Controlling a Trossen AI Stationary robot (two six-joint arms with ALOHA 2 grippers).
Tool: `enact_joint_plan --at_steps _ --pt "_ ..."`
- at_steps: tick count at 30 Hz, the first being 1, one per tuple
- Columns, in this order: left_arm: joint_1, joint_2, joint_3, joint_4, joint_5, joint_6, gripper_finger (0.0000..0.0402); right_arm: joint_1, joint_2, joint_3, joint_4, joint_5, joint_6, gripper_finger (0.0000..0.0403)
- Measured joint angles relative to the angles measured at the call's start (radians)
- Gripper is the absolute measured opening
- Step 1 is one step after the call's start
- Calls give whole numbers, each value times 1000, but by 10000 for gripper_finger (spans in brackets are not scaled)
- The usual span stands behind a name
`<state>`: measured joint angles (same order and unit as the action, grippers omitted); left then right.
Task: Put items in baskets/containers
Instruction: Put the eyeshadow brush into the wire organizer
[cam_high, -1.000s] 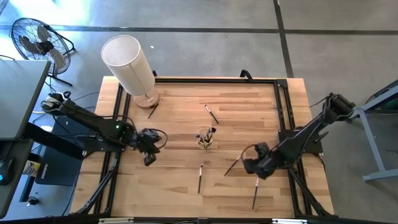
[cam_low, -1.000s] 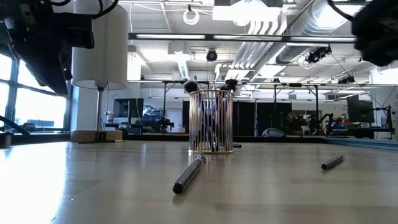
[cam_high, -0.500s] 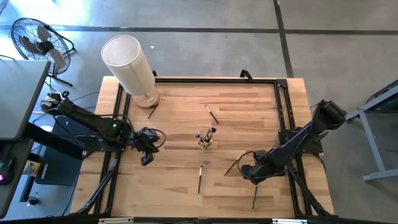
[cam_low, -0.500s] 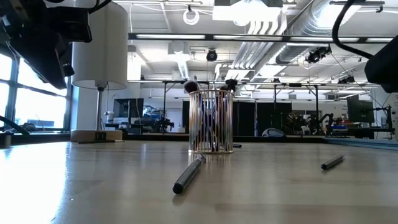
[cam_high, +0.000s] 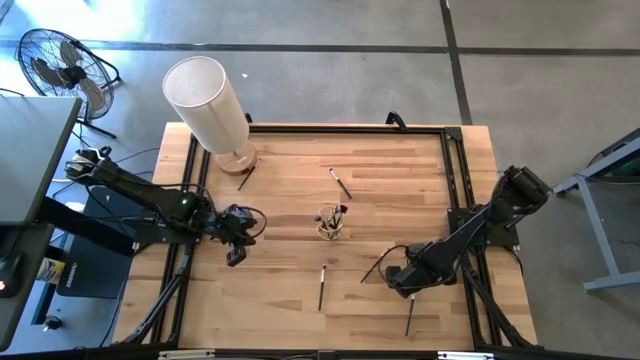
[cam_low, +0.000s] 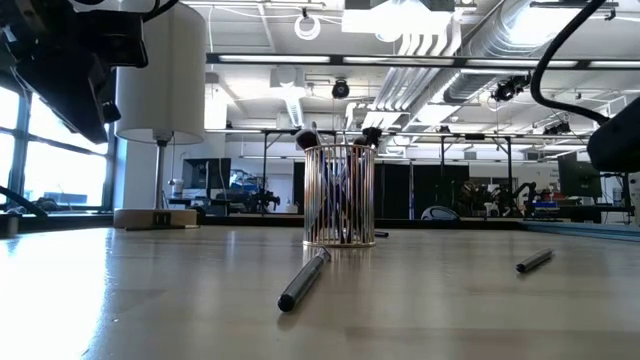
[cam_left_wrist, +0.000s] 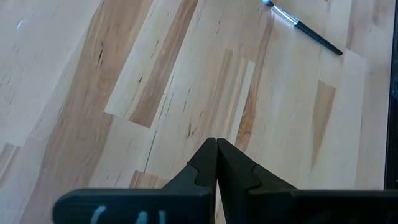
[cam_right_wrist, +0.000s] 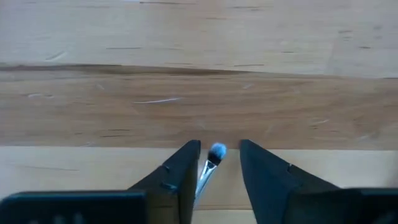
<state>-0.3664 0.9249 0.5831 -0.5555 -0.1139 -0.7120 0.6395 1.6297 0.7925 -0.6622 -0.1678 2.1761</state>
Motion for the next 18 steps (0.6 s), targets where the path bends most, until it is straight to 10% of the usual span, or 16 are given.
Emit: enact_joint_plan --at_steps 7,18 --pt "0 0 0 0 -1 1 0 -5 5 0 32 31 -15 11" --pt "0 0 0 19 -34 2 0 -6 -50 -2 53 238 -117 1"
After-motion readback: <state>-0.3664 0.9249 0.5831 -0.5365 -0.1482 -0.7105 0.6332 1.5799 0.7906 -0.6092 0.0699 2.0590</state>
